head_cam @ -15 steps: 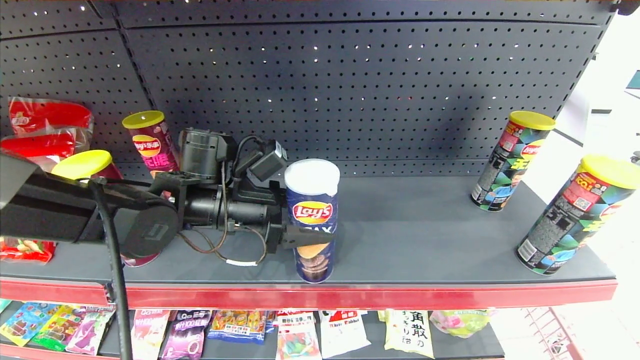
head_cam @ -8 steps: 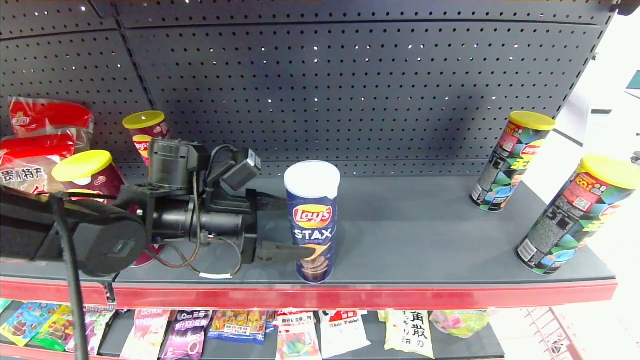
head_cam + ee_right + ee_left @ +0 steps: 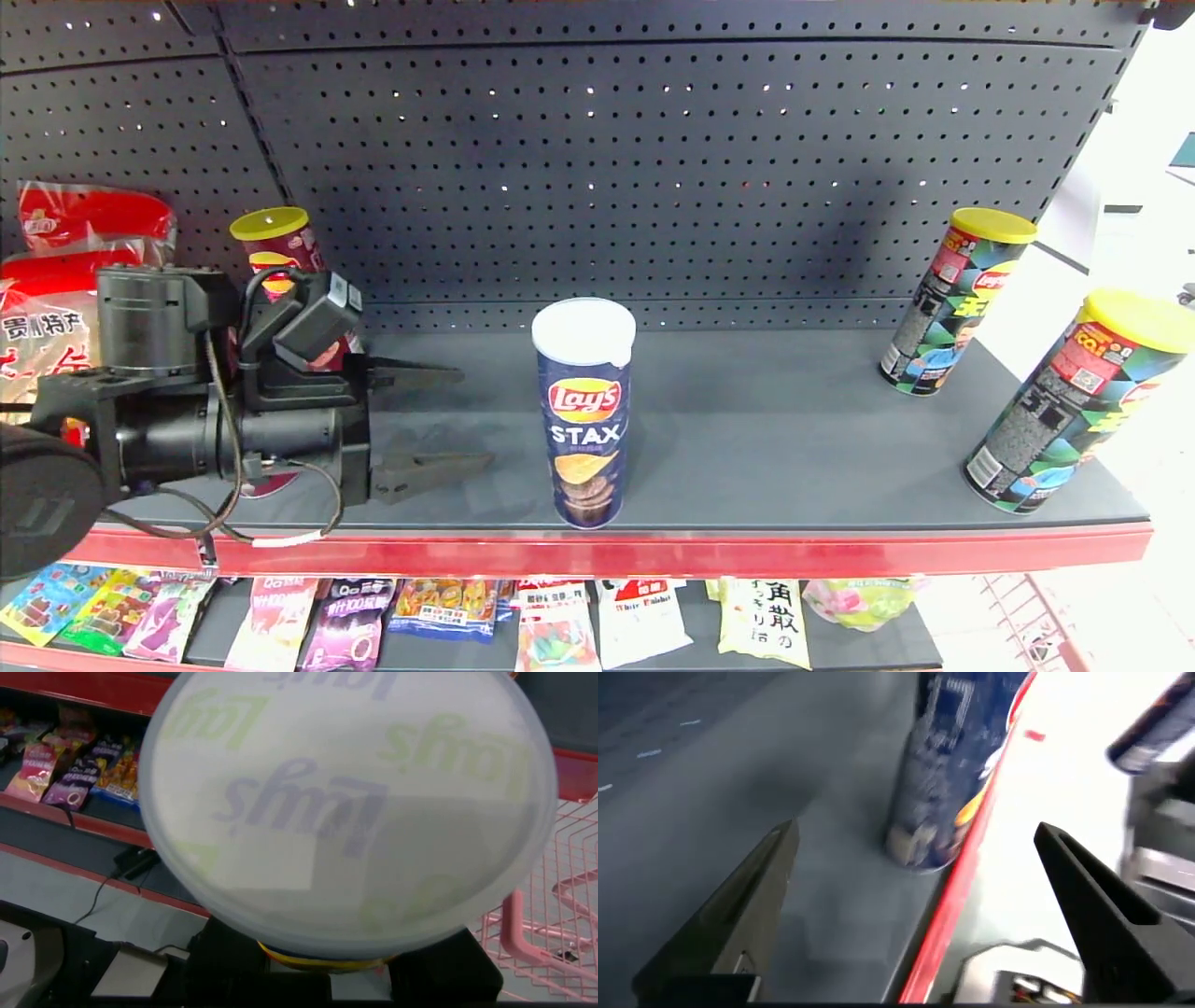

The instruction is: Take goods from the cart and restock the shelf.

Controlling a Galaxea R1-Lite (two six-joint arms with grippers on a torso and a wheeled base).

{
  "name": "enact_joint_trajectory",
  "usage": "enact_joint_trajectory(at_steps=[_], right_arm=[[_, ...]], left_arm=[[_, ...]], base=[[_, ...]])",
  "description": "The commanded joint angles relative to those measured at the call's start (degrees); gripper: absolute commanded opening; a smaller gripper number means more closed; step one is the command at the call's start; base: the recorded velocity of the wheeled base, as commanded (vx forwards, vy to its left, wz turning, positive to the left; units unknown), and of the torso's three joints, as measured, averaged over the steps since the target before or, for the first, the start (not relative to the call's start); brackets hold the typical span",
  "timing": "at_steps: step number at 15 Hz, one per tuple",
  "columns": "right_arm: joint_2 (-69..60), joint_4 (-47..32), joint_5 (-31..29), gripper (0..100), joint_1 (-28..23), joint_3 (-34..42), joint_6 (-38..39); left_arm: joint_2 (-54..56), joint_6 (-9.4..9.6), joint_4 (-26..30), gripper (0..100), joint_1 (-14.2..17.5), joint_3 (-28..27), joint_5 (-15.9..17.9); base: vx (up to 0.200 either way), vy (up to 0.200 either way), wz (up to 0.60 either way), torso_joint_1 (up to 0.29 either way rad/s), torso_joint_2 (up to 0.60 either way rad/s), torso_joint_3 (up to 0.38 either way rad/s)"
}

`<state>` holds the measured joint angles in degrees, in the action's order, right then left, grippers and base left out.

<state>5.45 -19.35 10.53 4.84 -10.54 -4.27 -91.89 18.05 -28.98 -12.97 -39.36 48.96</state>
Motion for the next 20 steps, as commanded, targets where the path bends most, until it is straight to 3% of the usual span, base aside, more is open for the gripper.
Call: enact_joint_trajectory(at_steps=[1, 4, 5, 8, 11, 12, 14, 16, 19, 20], right_arm=[[0.1, 0.0, 0.0, 0, 0.0, 0.0, 0.0], [1.1, 0.6, 0.3, 0, -0.1, -1.6, 0.0], [8.9, 3.4, 0.4, 0, 0.0, -7.0, 0.0], [26.4, 8.9, 4.5, 0, 1.2, -17.4, -0.8], [39.0, 13.9, 5.1, 0, 6.9, -23.6, -1.7], [44.5, 14.3, 5.1, 0, 11.6, -27.3, -1.6], [52.6, 14.4, 5.2, 0, 16.3, -32.4, -1.4], [59.6, 15.0, 5.2, 0, 17.2, -36.7, -1.7], [73.1, 21.7, 5.1, 0, 18.4, -44.6, -1.8], [77.3, 23.3, 5.3, 0, 18.5, -47.0, -2.0]], left_arm=[[8.4, -0.39, -1.8, 100, 0.7, 6.9, -6.1], [12.4, -1.27, -2.1, 100, 0.6, 9.0, -16.1], [14.7, -3.29, -2.1, 100, 0.2, 9.5, -23.6], [18.8, -3.99, -2.1, 100, -0.2, 13.1, -23.6], [24.0, -5.57, -1.4, 100, -1.1, 17.0, -17.2], [27.9, -7.77, -1.2, 100, -1.4, 19.6, -12.7], [32.1, -9.44, -1.0, 100, -1.4, 22.8, -11.5], [35.5, -10.76, -1.0, 100, -1.4, 24.9, -12.0], [40.4, -11.29, 2.8, 100, -1.3, 26.4, -17.1], [40.7, -11.29, 3.4, 100, -1.3, 26.4, -17.5]], base=[[0.000, 0.000, 0.00, 0.000, 0.00, 0.000], [0.000, 0.000, 0.00, 0.000, 0.00, 0.000], [0.000, 0.000, 0.00, 0.000, 0.00, 0.000], [0.000, 0.000, 0.00, 0.000, 0.00, 0.000], [0.000, 0.000, 0.00, 0.000, 0.00, 0.000], [0.000, 0.000, 0.00, 0.000, 0.00, 0.000], [0.000, 0.000, 0.00, 0.000, 0.00, 0.000], [0.000, 0.000, 0.00, 0.000, 0.00, 0.000], [0.000, 0.000, 0.00, 0.000, 0.00, 0.000], [0.000, 0.000, 0.00, 0.000, 0.00, 0.000]])
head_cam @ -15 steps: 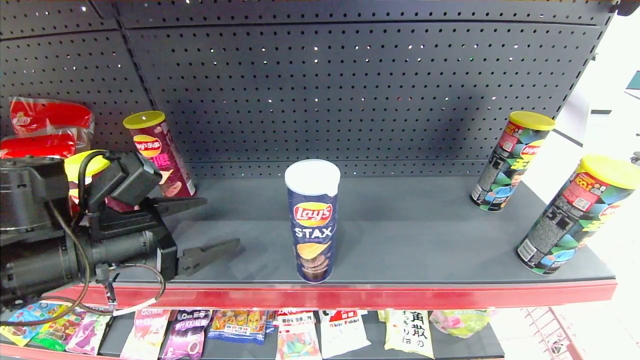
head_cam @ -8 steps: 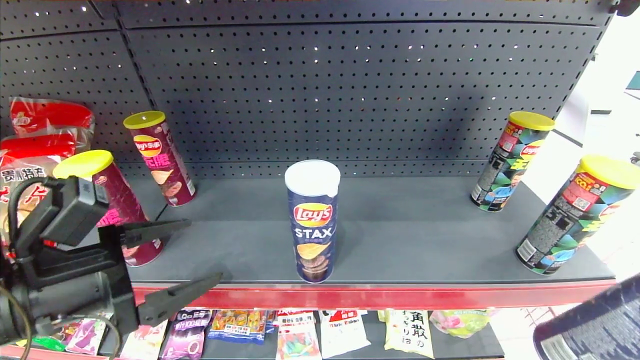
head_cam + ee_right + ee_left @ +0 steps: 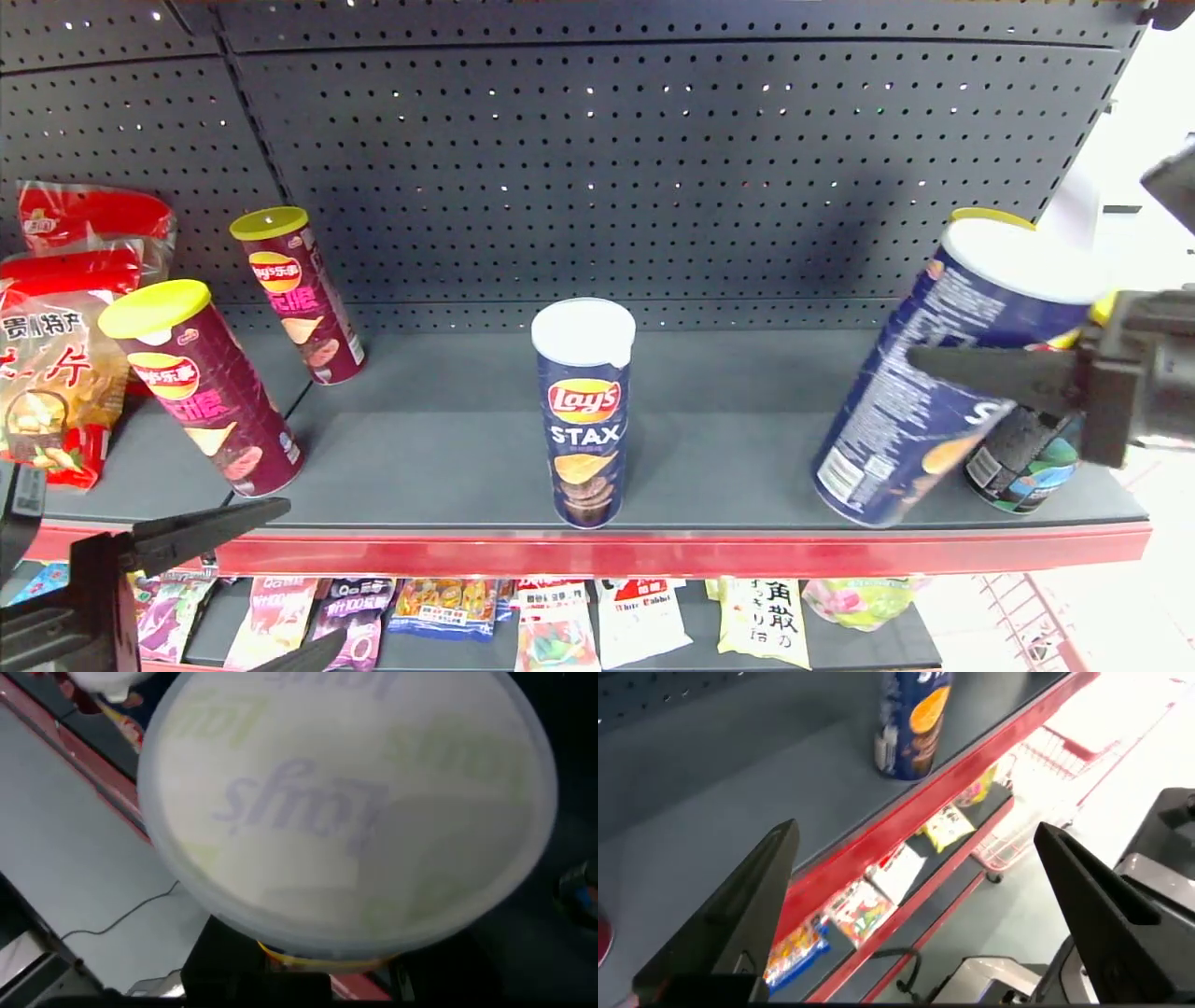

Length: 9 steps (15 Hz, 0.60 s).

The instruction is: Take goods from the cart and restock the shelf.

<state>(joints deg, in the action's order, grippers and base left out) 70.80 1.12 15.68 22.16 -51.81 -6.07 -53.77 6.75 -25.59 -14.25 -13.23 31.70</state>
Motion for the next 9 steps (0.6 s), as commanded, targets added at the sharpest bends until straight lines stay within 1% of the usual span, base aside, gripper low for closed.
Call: enact_joint_trajectory(at_steps=[1, 3, 4, 6, 7, 9], right_arm=[[15.6, 4.1, 0.2, 0, 1.6, -8.2, -0.7], [22.9, 6.1, 0.5, 0, 1.7, -13.8, -2.6], [25.7, 6.2, 0.4, 0, 2.8, -16.6, -3.0], [28.8, 6.2, 0.3, 0, 4.2, -20.3, -3.0], [31.9, 6.2, 0.2, 0, 5.3, -24.1, -3.0], [35.3, 6.2, 0.0, 0, 7.4, -28.3, -3.0]], left_arm=[[3.9, 0.01, 1.2, 100, 0.0, 0.3, -0.3], [6.8, 0.01, 4.8, 100, 0.0, 0.2, -1.3], [7.6, 0.01, 5.7, 100, 0.0, 0.1, -1.7], [8.2, 0.10, 6.1, 100, 0.0, 0.0, -1.8], [8.3, 0.10, 6.1, 100, 0.0, -0.1, -2.2], [8.3, 0.10, 6.1, 100, 0.0, -0.2, -3.0]], base=[[0.000, 0.000, 0.00, 0.000, 0.00, 0.000], [0.000, 0.000, 0.00, 0.000, 0.00, 0.000], [0.000, 0.000, 0.00, 0.000, 0.00, 0.000], [0.000, 0.000, 0.00, 0.000, 0.00, 0.000], [0.000, 0.000, 0.00, 0.000, 0.00, 0.000], [0.000, 0.000, 0.00, 0.000, 0.00, 0.000]])
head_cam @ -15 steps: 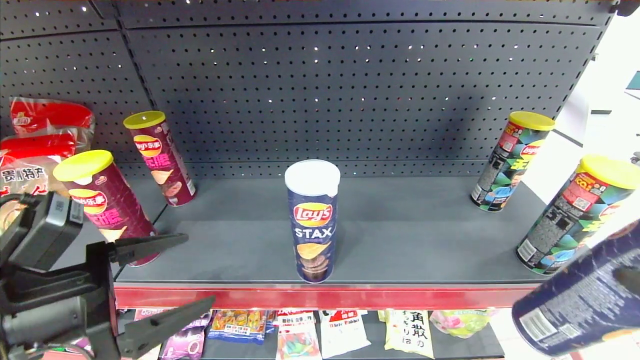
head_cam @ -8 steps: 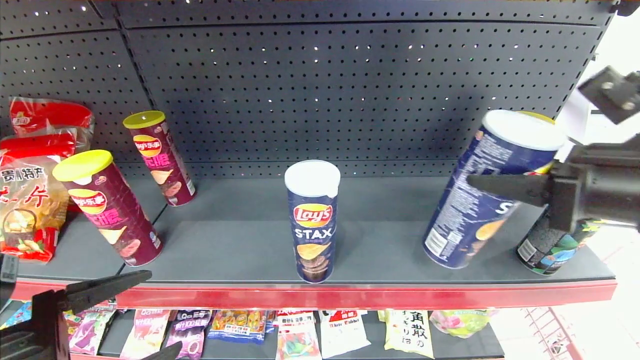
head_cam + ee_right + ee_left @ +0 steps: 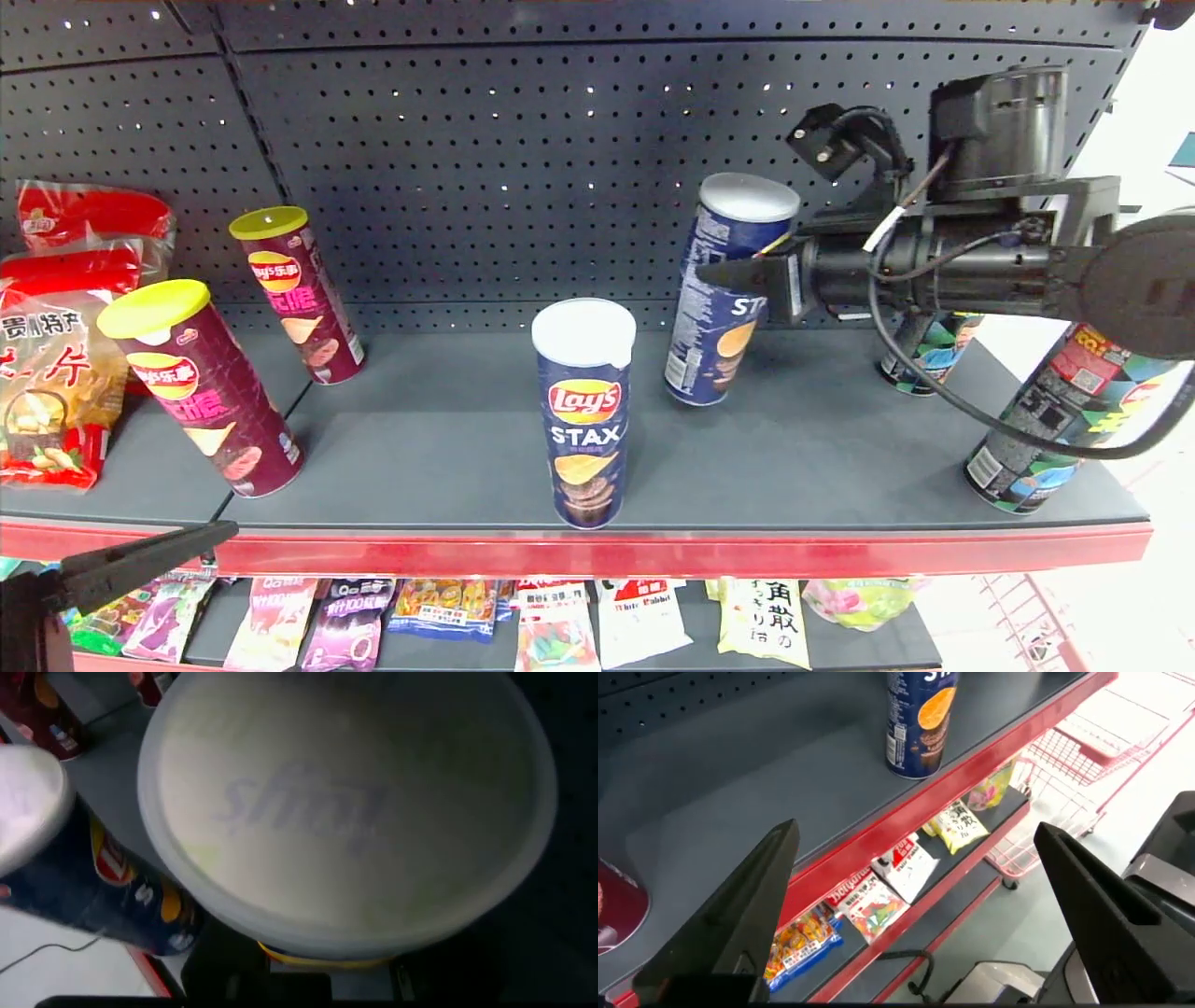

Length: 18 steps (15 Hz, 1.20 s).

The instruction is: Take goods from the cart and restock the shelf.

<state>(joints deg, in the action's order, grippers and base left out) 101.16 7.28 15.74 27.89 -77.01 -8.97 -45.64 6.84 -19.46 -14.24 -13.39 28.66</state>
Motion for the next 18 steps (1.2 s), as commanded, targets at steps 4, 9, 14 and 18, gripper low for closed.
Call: enact_joint_trajectory(at_steps=[4, 9, 14, 18], right_arm=[[7.7, -0.1, 0.2, 0, 4.1, -5.0, -0.4], [11.3, -0.1, 0.4, 0, 4.9, -9.0, -1.6], [14.2, -0.1, 0.3, 0, 5.9, -12.1, -1.6], [16.2, -0.1, 0.1, 0, 6.7, -13.3, -1.5]], left_arm=[[0.3, 0.02, -0.1, 100, 0.0, 0.0, -0.3], [0.6, 0.02, 0.0, 100, 0.0, 0.1, -0.3], [0.8, 0.02, 0.0, 100, 0.0, 0.3, -0.3], [0.8, 0.02, 0.0, 100, 0.0, 0.3, -0.4]], base=[[0.000, 0.000, 0.00, 0.000, 0.00, 0.000], [0.000, 0.000, 0.00, 0.000, 0.00, 0.000], [0.000, 0.000, 0.00, 0.000, 0.00, 0.000], [0.000, 0.000, 0.00, 0.000, 0.00, 0.000]])
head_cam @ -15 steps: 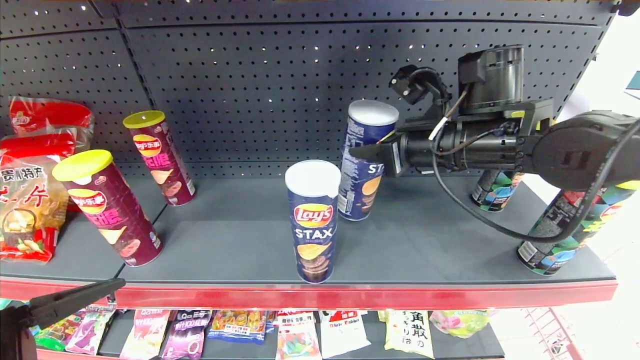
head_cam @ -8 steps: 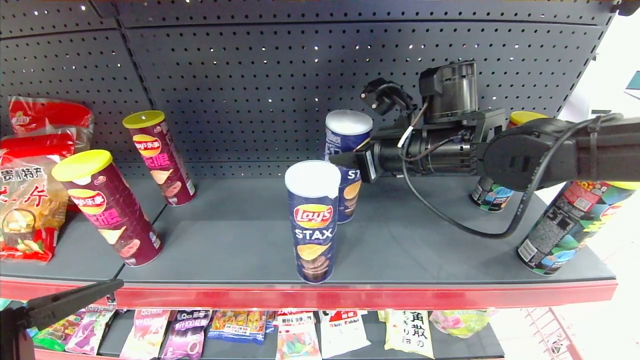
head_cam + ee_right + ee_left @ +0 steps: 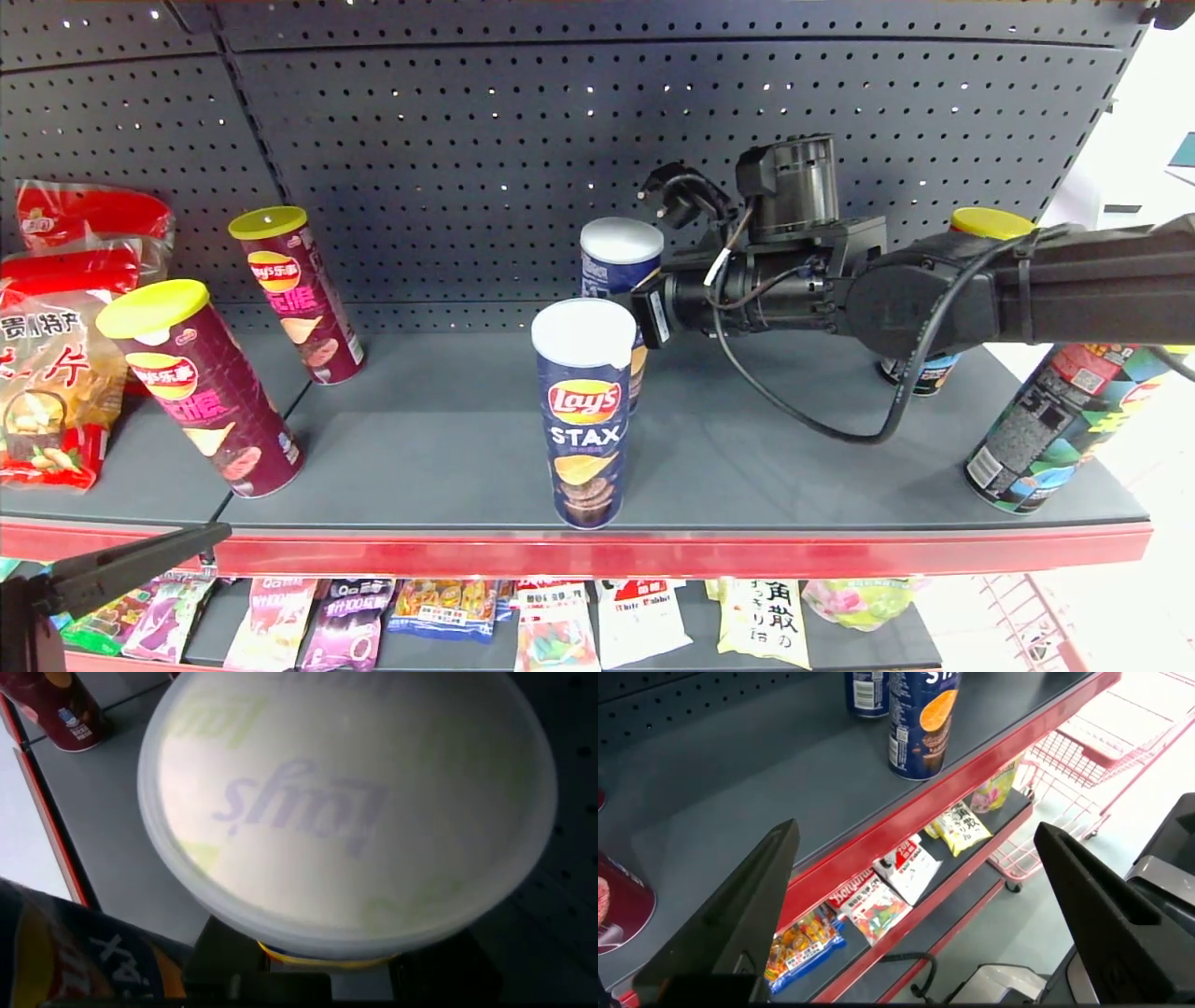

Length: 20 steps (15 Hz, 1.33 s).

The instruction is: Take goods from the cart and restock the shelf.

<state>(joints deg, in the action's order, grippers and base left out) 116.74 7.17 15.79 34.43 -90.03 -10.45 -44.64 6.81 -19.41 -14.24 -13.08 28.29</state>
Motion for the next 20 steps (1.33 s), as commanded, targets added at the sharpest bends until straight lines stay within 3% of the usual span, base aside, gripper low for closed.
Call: enact_joint_trajectory(at_steps=[1, 18, 19, 20], right_arm=[[0.7, 0.0, -0.1, 0, 0.4, -0.3, 0.0], [2.1, 0.0, -0.4, 0, 0.3, -1.0, 0.0], [2.1, 0.0, -0.4, 100, 0.3, -0.9, 0.0], [2.1, 0.0, -0.4, 100, 0.4, -0.8, 0.0]], left_arm=[[-0.1, -0.05, 0.0, 100, 0.1, 0.1, 0.0], [0.2, 0.04, 1.0, 100, 0.0, 0.2, 0.0], [0.2, 0.04, 1.0, 100, 0.0, 0.2, 0.1], [0.2, -0.05, 1.0, 100, 0.0, 0.2, 0.1]], base=[[0.000, 0.000, 0.00, 0.000, 0.00, 0.000], [0.000, 0.000, 0.00, 0.000, 0.00, 0.000], [0.000, 0.000, 0.00, 0.000, 0.00, 0.000], [0.000, 0.000, 0.00, 0.000, 0.00, 0.000]])
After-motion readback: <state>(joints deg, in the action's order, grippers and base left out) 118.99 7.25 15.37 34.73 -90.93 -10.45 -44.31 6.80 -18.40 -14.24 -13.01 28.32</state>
